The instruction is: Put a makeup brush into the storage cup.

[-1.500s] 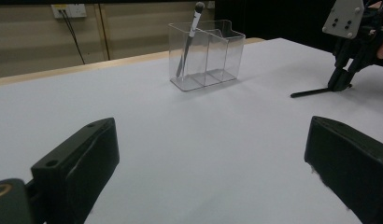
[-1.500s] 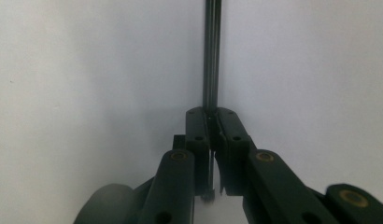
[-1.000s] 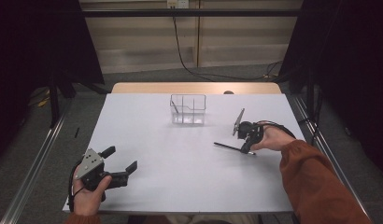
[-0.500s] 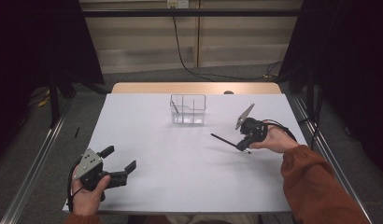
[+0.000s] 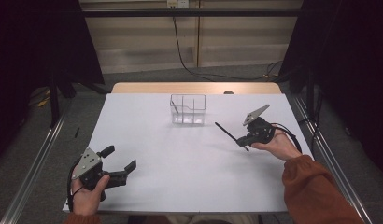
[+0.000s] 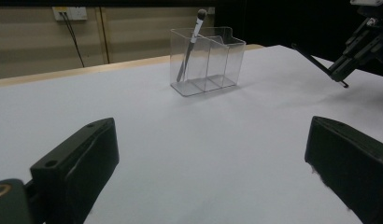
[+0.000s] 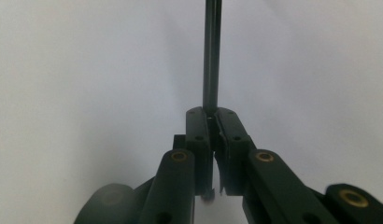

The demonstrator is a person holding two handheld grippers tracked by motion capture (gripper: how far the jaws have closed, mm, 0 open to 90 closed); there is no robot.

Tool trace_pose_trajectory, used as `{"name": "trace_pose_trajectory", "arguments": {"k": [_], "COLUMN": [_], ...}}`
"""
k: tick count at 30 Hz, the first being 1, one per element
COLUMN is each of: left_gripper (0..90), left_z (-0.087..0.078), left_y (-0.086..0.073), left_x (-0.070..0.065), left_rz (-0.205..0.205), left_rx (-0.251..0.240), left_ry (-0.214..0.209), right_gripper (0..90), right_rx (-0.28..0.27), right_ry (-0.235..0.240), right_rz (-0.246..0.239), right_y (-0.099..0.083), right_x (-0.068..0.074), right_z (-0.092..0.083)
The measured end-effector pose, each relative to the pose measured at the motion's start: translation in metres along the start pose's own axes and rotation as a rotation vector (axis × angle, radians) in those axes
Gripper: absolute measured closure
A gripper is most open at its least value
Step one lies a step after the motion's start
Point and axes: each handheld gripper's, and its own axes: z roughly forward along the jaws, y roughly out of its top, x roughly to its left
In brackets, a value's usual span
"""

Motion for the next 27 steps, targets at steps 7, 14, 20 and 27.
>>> {"name": "trace_pose_trajectory", "arguments": {"k": [7,14,20,27], "left_gripper": [2.7,2.8,2.8,2.8], "left_z": [-0.001,-0.001,-0.002,-0.002], "left_y": [0.001,0.003,0.004,0.006], "left_x": [0.0,-0.002,-0.004,-0.006], "left_rz": [0.021,0.022,0.034,0.038], "left_rx": [0.006,0.019,0.029,0.024], "left_ry": [-0.006,-0.004,-0.024,-0.036], "right_gripper": [84.1,84.1,84.1,84.1], "right_rx": [-0.122,-0.233,-0.29,-0.312], "right_ry": [0.014,0.008,0.042,0.08], "right_rz": [0.033,0.061,0.059,0.035], "right_y": [-0.005,-0.012,-0.012,-0.008], "right_x": [0.0,0.003,0.012,0.026], "right_z": [-0.004,-0.004,-0.009,-0.014]}}
